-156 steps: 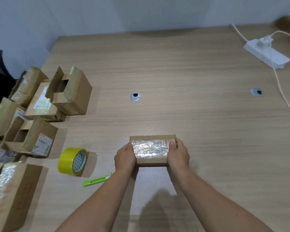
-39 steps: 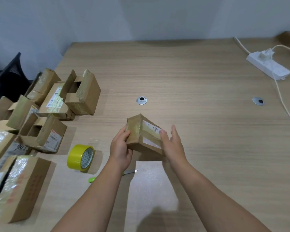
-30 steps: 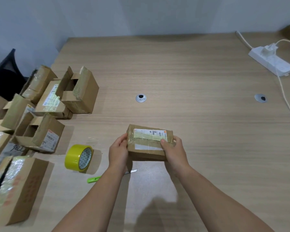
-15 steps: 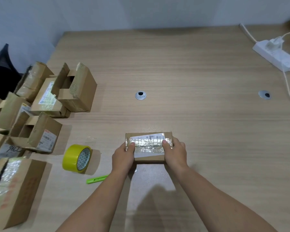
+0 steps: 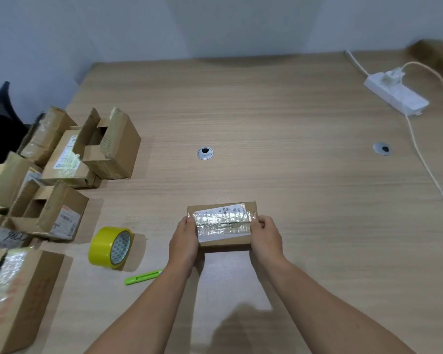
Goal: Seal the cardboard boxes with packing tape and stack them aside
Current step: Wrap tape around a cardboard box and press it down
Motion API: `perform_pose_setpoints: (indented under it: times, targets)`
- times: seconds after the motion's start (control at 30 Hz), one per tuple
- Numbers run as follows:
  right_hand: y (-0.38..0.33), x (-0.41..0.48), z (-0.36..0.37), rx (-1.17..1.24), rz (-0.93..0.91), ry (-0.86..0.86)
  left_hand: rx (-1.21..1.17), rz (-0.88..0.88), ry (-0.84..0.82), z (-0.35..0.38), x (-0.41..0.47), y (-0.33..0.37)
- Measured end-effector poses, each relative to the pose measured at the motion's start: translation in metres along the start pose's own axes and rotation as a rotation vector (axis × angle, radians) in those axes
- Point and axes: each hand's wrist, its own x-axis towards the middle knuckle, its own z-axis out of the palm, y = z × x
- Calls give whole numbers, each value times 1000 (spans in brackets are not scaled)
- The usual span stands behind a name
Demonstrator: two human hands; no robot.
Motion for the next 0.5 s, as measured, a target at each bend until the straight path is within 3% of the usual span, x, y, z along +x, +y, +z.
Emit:
perform_pose_setpoints:
  times: [0.5]
  targets:
    - [7, 64, -151, 72, 121, 156, -3, 104, -58, 161, -48, 77]
